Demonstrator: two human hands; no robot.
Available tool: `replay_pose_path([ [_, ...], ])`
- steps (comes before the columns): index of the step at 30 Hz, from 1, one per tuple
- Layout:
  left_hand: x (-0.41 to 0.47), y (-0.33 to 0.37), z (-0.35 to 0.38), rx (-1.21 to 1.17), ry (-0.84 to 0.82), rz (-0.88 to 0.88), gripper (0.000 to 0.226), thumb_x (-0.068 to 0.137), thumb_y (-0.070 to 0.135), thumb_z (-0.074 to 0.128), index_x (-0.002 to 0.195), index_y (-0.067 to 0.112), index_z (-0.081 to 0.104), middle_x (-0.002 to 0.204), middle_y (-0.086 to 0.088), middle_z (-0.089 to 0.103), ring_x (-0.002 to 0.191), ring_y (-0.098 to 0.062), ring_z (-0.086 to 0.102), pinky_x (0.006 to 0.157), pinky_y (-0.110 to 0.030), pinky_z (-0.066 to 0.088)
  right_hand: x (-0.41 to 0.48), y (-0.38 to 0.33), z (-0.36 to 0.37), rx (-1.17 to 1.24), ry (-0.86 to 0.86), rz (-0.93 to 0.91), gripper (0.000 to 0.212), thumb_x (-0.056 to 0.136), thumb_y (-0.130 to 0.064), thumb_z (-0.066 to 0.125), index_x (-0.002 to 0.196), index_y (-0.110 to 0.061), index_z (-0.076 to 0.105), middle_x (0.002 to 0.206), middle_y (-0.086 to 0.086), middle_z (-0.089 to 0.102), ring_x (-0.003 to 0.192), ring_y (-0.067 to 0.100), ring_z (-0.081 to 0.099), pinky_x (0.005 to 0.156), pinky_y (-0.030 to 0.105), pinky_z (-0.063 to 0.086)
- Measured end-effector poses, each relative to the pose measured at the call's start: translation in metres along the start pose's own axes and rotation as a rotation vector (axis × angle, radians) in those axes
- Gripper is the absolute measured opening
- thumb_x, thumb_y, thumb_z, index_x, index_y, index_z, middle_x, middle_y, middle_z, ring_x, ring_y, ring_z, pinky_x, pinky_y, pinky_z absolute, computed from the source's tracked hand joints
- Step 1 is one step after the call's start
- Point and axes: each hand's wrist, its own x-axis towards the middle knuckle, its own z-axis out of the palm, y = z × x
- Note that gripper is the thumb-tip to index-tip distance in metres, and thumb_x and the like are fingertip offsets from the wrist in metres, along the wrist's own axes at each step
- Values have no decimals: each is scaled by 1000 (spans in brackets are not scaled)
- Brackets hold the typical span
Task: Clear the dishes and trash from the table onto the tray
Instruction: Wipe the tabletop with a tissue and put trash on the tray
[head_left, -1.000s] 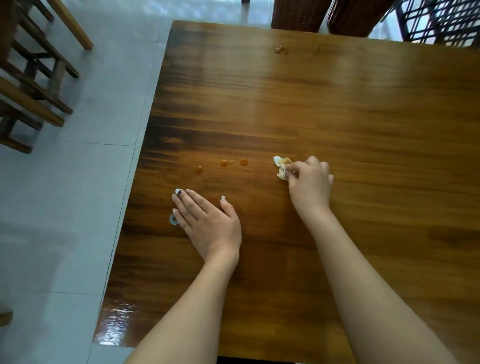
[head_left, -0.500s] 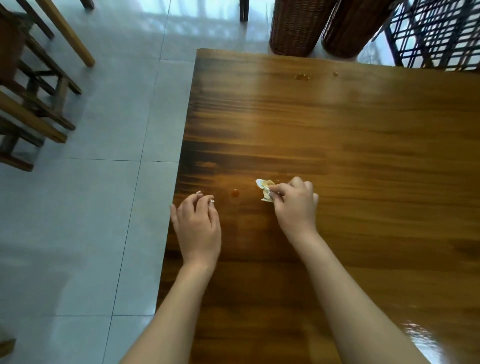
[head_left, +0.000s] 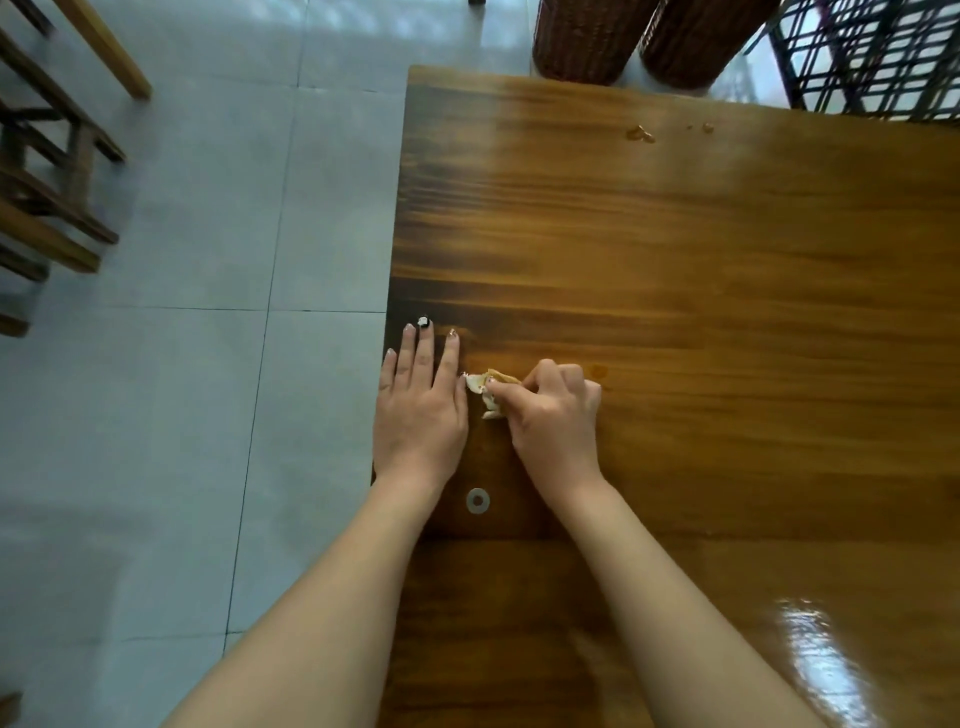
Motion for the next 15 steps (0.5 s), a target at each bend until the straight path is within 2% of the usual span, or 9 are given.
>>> replay_pose_path([
  [3,2,-1,0,-9,-3,0,58,97,39,12,150,21,23,160,-6,13,148,-20,4,116,-30,-6,26,8,3,-45,37,72,21,74,-6,78,89,-21,77,75,6,55,73,30,52,64,39,37],
  [8,2,-1,1,-4,5,-13,56,97,39,15,148,21,33,157,-8,23,147,-23,13,116,-32,2,37,4,4,-2,42,166,18,76,-5,76,90,-16,77,74,6,53,71,30,51,64,38,34],
  [15,2,-1,1,-21,15,-25,54,97,36,24,147,19,35,156,-9,25,147,-24,15,116,-33,3,-19,5,-2,36,5,91,22,72,-15,81,93,-20,77,72,2,52,71,26,50,63,38,39],
])
